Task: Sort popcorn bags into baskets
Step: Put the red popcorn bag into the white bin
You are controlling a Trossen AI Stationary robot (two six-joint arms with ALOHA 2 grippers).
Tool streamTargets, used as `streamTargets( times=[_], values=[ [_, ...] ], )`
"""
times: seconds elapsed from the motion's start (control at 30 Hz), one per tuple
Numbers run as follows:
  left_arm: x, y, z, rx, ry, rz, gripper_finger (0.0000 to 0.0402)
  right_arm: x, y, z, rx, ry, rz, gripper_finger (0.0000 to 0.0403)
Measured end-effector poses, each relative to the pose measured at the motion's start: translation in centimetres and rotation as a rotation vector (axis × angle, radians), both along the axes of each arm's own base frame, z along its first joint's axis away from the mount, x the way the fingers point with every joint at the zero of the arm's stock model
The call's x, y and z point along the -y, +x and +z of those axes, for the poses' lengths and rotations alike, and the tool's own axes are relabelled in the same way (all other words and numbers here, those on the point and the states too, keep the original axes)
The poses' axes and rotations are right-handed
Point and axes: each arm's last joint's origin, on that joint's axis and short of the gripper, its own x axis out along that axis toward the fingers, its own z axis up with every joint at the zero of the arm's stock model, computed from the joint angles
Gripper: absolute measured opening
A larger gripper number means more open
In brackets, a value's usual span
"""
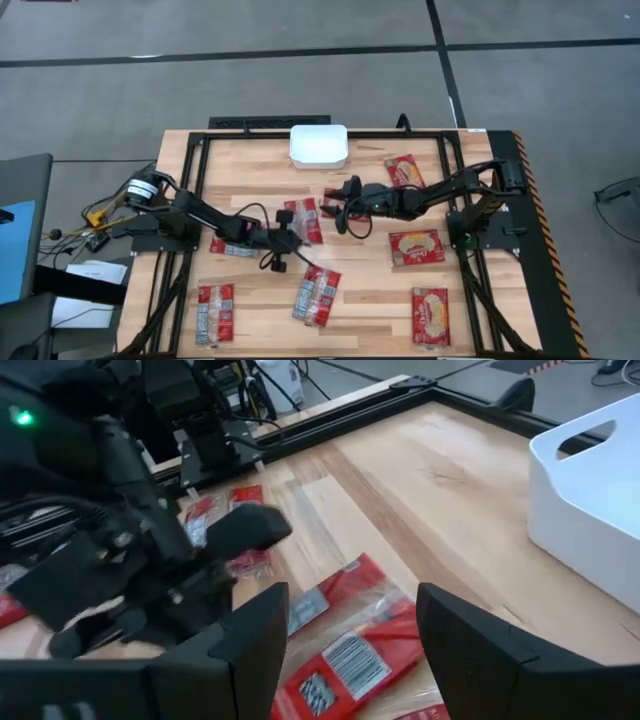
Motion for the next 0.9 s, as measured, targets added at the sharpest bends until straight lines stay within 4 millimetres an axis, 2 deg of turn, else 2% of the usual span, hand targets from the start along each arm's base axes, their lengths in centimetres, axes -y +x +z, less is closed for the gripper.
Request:
streamTargets(
  times=[0.1,0.23,0.37,0.53,0.63,0.73,0.9],
  values=[
    [-0.2,-0.7,1.4,-0.006,0.024,0.012,0.0000,-0.1,0.0,0.0,-0.001,-0.007,-0.016,0.0244],
    [-0.7,-2.2,4.5,0.019,0.063,0.027,0.0001,-0.3,0.0,0.0,-0.013,-0.052,-0.006,0.0244],
    [-1.4,-3.5,8.3,0.130,0.041,0.055,0.0001,-1.0,0.1,0.1,-0.016,-0.118,0.077,0.0244],
    [-2.3,-5.2,11.8,0.273,-0.005,0.064,0.0001,-2.4,0.3,-0.2,-0.028,-0.229,0.197,0.0244],
    [-2.8,-6.0,13.1,0.326,-0.026,0.066,0.0001,-2.8,0.7,-1.5,-0.043,-0.315,0.216,0.0244],
    [-3.3,-6.4,13.9,0.365,-0.037,0.070,0.0001,-2.8,2.2,-2.2,0.004,-0.394,0.218,0.0245],
    [-3.7,-6.6,14.1,0.376,-0.050,0.092,0.0000,-2.5,5.0,-3.2,0.025,-0.365,0.191,0.0245]
  ],
)
